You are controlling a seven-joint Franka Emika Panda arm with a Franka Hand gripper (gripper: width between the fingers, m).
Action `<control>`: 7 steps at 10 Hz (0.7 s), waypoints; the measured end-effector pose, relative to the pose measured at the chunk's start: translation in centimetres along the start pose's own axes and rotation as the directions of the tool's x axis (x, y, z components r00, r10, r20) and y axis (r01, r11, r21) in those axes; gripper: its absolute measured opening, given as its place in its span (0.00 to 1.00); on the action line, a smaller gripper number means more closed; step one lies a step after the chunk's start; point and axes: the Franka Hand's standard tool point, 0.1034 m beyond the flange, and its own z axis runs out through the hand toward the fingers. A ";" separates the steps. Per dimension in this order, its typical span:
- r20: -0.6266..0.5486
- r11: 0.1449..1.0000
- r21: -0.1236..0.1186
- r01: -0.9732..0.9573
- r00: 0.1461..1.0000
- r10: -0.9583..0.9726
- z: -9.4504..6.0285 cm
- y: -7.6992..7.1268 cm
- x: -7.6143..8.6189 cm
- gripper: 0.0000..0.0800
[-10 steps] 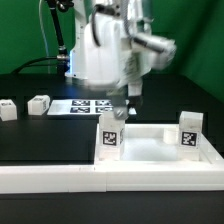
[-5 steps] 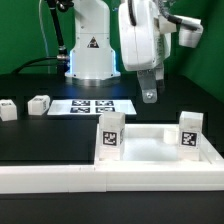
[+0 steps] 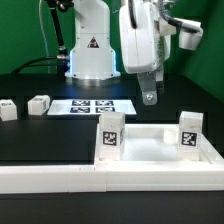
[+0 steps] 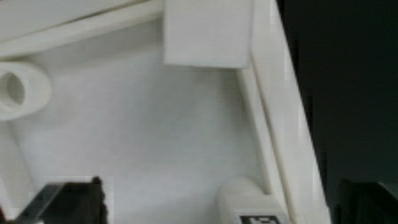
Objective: Assemble square table
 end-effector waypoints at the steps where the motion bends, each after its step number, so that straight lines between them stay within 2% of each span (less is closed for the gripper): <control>1: -0.013 0.997 0.000 0.075 0.997 -0.075 0.9 2.9 0.9 0.81; 2: -0.016 0.992 -0.030 0.123 0.992 -0.124 1.3 4.6 1.7 0.81; 4: -0.022 0.982 -0.084 0.171 0.985 -0.173 1.9 6.1 3.3 0.81; 7: -0.021 0.982 -0.082 0.170 0.985 -0.173 1.9 6.0 3.2 0.81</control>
Offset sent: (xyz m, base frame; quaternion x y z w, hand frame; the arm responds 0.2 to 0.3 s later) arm -0.0453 -0.0281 -0.0188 -0.0856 0.0428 -0.0839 0.9919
